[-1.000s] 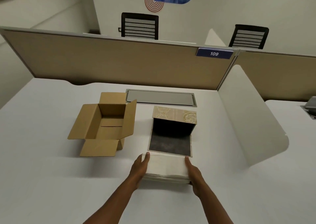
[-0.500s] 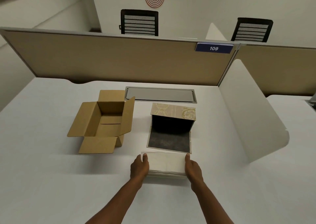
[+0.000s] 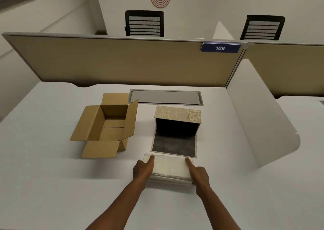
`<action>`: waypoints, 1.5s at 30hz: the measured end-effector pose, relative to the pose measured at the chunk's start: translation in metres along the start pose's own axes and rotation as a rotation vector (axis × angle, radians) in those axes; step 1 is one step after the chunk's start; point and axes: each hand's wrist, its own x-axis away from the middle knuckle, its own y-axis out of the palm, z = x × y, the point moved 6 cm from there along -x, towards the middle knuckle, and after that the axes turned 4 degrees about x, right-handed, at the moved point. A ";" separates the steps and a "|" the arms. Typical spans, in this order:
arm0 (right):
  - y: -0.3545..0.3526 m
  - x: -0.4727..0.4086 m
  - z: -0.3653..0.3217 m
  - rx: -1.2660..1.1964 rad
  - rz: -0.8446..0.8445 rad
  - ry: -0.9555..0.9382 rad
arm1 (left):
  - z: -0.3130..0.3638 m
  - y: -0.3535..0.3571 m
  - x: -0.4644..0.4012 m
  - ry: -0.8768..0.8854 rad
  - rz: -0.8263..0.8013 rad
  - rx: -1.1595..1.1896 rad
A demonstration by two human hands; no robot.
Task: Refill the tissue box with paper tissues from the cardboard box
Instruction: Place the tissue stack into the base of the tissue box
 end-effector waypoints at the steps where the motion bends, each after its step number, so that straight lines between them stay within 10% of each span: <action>1: -0.001 -0.001 0.000 -0.013 -0.009 0.011 | -0.001 -0.001 -0.002 -0.005 -0.014 0.009; 45: 0.007 0.006 0.016 -0.175 -0.093 0.060 | -0.029 -0.006 -0.011 0.119 -0.125 0.024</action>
